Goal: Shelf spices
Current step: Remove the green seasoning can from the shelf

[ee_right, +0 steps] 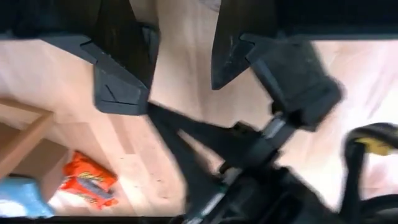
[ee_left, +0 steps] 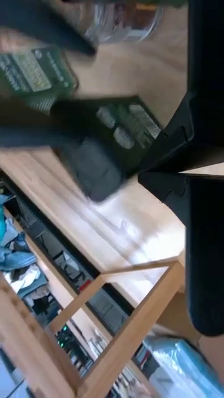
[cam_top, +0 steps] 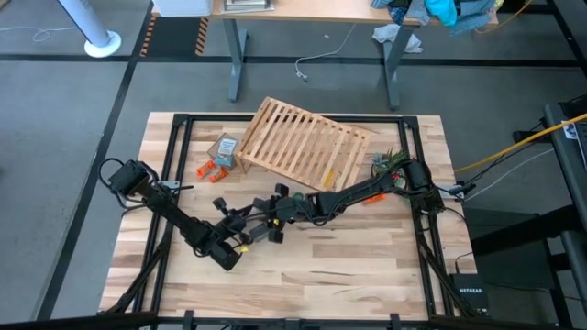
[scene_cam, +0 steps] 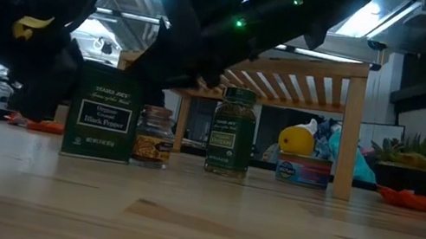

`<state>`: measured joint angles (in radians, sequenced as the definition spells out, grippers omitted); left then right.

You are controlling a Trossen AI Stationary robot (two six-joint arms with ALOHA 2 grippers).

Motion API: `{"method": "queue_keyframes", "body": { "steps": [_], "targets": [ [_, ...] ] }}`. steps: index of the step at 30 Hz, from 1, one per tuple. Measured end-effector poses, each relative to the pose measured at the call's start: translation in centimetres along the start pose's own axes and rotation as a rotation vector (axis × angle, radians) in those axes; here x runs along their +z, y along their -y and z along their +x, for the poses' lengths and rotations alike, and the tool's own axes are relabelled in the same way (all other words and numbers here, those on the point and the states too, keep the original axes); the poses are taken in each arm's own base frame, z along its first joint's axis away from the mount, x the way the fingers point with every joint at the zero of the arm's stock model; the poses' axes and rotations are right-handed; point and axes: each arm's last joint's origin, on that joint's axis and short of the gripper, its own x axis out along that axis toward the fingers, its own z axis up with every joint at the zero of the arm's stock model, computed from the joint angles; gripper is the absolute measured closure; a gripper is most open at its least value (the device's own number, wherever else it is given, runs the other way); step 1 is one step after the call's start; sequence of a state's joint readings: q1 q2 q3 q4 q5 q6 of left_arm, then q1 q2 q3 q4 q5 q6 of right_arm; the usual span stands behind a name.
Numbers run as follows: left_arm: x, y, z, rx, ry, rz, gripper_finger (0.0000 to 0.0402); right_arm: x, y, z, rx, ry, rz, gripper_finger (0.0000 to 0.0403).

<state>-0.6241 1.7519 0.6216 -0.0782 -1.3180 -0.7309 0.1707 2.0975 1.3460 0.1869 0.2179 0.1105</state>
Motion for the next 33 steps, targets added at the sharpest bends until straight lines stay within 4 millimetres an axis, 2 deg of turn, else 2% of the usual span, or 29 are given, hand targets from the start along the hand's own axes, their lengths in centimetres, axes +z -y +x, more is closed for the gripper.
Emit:
{"method": "queue_keyframes", "body": {
  "steps": [5, 21, 27, 33],
  "targets": [
    [0.0, -0.3, 0.5, 0.034, -0.002, 0.009, 0.0401, 0.0, -0.1, 0.1, 0.027, 0.009, 0.023, 0.0231],
    [0.0, -0.2, 0.4, 0.028, -0.001, 0.028, 0.0401, 0.1, 0.2, 0.1, -0.074, 0.028, -0.007, 0.0231],
    [0.8, -0.2, -1.4, -0.050, 0.023, 0.002, 0.0401, 0.3, 0.4, -0.4, -0.097, 0.008, -0.038, 0.0231],
    [0.9, 0.1, -3.5, -0.202, -0.008, -0.070, 0.0401, 1.0, 0.6, -1.4, -0.140, -0.005, -0.043, 0.0231]
  ]
}}
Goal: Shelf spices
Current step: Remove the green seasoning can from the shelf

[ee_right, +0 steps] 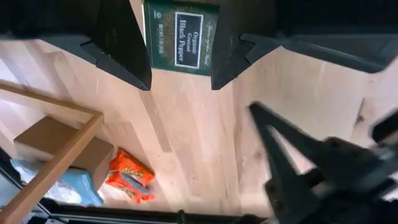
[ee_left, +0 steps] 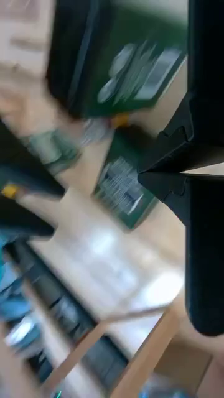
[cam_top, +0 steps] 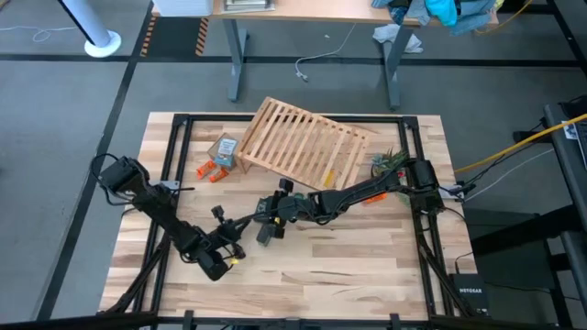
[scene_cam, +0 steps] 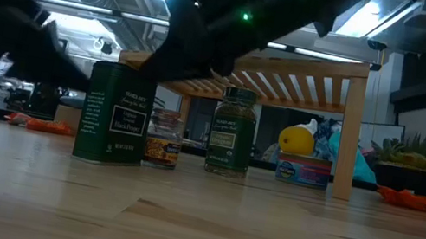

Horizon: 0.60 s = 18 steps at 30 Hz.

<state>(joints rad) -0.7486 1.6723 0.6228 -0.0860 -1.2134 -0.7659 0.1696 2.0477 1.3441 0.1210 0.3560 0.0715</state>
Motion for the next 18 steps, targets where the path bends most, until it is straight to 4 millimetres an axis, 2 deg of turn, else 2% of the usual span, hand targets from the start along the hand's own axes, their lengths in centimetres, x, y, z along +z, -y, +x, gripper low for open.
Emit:
{"method": "queue_keyframes", "body": {
  "steps": [3, 9, 18],
  "targets": [
    [-0.2, 0.2, -0.3, -0.053, -0.039, -0.028, 0.0401, -0.1, 0.0, -0.1, -0.002, -0.012, -0.005, 0.0231],
    [-0.3, 0.2, 0.3, -0.043, -0.058, -0.041, 0.0401, 0.1, 0.2, -0.2, -0.012, -0.008, -0.008, 0.0231],
    [0.8, -0.4, 2.7, 0.035, -0.044, 0.009, 0.0401, 0.2, 0.2, -0.2, -0.034, 0.006, -0.024, 0.0231]
  ]
}}
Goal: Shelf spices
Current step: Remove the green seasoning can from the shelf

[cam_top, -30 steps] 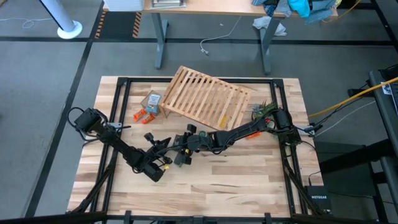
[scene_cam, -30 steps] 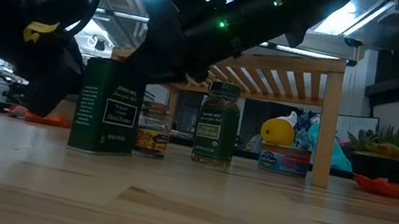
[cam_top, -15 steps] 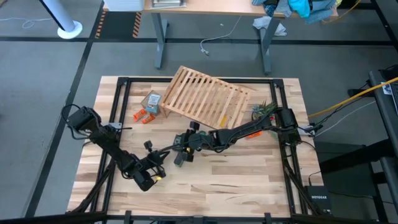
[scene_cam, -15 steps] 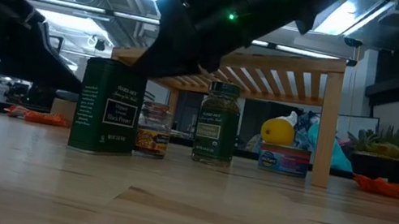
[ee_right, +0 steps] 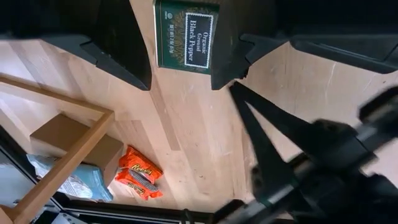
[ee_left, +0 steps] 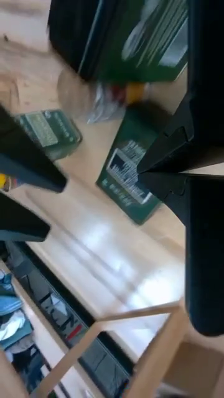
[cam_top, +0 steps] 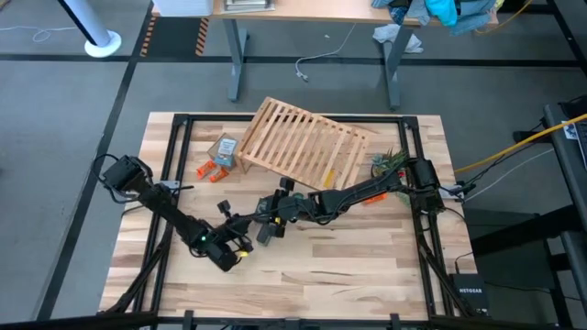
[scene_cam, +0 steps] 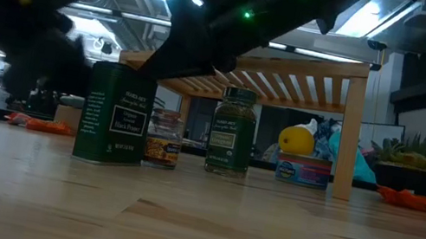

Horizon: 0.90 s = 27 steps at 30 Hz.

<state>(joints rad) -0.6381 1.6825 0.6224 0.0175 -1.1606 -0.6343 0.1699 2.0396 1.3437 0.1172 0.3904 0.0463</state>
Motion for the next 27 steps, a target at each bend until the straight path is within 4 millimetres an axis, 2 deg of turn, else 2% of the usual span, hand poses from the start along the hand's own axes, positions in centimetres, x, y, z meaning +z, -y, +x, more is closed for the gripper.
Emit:
{"method": "queue_keyframes", "body": {
  "steps": [7, 12, 20, 27],
  "targets": [
    [1.0, -0.5, 2.8, -0.078, -0.086, 0.044, 0.0401, 0.0, 0.0, 0.0, 0.003, 0.000, -0.001, 0.0231],
    [1.2, -0.8, 3.6, -0.135, -0.131, 0.041, 0.0401, -0.1, 0.0, 0.0, 0.016, -0.008, -0.003, 0.0231],
    [0.5, -0.7, 3.0, -0.148, -0.177, 0.037, 0.0401, -0.1, 0.0, 0.0, 0.017, -0.014, -0.006, 0.0231],
    [-0.7, -0.7, 1.3, -0.138, -0.227, 0.046, 0.0401, -0.1, -0.1, 0.0, 0.041, -0.014, -0.005, 0.0231]
  ]
}}
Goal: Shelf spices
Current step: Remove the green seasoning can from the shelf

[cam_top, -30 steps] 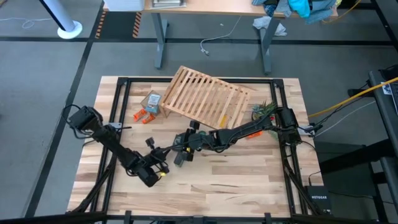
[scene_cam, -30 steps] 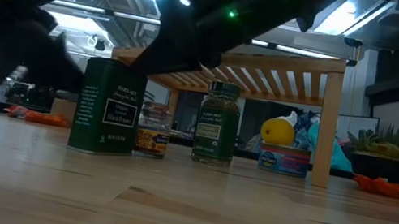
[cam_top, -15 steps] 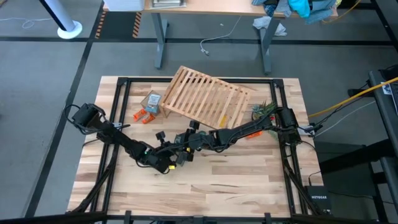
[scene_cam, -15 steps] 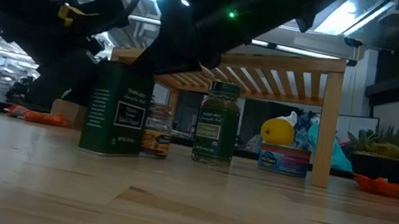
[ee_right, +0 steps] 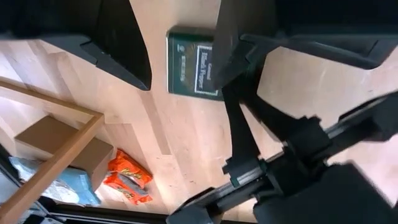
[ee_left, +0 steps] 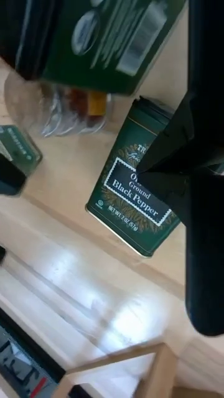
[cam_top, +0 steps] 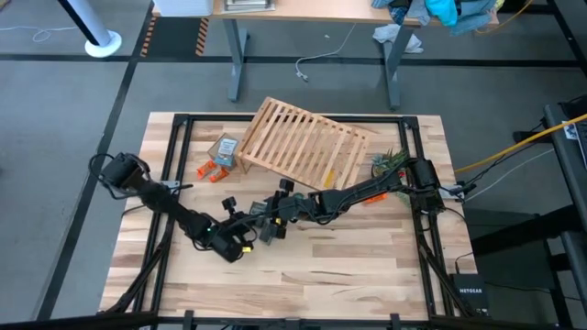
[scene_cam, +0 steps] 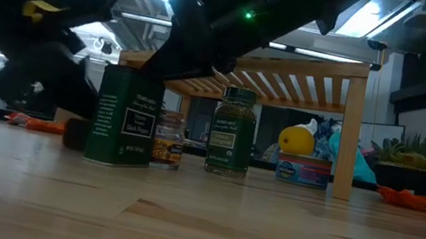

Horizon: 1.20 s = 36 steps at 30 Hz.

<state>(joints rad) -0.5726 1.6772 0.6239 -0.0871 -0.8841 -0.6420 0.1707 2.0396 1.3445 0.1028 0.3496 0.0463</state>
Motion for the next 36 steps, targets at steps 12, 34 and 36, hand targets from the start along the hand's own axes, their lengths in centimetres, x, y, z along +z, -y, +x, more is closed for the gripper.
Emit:
{"method": "queue_keyframes", "body": {
  "steps": [12, 34, 36],
  "targets": [
    [-2.6, 0.2, -4.5, -0.010, 0.009, -0.047, 0.0401, 0.0, -0.1, 0.0, 0.032, -0.001, 0.000, 0.0231],
    [-4.1, 1.5, -9.8, -0.147, 0.250, -0.157, 0.0401, 4.2, -1.1, -1.1, 0.103, 0.058, -0.080, 0.0231],
    [-4.0, 2.0, -10.2, -0.185, 0.265, -0.158, 0.0401, 5.5, -1.9, -1.8, 0.098, 0.065, -0.137, 0.0231]
  ]
}}
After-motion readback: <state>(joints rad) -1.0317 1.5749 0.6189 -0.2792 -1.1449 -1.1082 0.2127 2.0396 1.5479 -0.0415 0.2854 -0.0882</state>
